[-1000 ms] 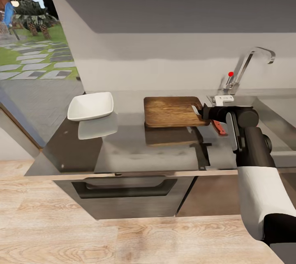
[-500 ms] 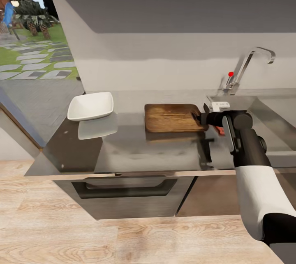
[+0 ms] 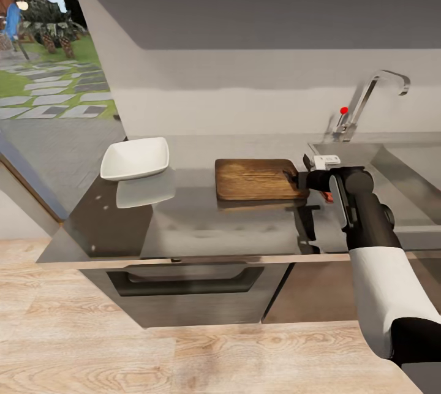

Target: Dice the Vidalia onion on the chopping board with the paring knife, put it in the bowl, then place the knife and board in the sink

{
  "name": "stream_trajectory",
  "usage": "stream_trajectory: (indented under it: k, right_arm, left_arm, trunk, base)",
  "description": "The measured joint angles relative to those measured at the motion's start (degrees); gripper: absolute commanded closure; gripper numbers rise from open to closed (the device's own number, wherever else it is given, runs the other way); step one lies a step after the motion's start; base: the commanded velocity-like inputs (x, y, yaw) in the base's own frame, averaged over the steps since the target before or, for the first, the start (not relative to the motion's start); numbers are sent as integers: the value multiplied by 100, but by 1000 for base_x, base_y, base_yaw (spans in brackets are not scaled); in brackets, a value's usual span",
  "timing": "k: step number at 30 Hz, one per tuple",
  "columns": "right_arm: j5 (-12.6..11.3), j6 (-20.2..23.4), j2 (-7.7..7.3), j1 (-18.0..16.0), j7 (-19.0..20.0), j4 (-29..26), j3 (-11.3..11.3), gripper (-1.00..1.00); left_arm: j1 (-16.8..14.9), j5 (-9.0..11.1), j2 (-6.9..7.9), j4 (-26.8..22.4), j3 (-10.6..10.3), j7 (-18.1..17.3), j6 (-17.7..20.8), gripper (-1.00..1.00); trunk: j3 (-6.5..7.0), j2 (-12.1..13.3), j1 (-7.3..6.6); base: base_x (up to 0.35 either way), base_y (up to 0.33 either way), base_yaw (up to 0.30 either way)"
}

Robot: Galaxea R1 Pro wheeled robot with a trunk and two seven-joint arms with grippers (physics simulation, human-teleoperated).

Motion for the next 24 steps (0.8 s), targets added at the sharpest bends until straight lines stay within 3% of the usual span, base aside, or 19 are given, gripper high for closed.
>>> stream_trajectory:
  k: [16,24]
  right_arm:
    - [12,7,0,0,-24,1,19,100]
    - [5,-3,8,0,-338,1,26,100]
  left_arm:
    - [0,-1,0,0,0,2,0,-100]
    - [0,-1,0,0,0,1,0,-100]
  trunk:
    - [0,0,0]
    - [0,0,0]
  base:
    - [0,0,0]
    - [0,0,0]
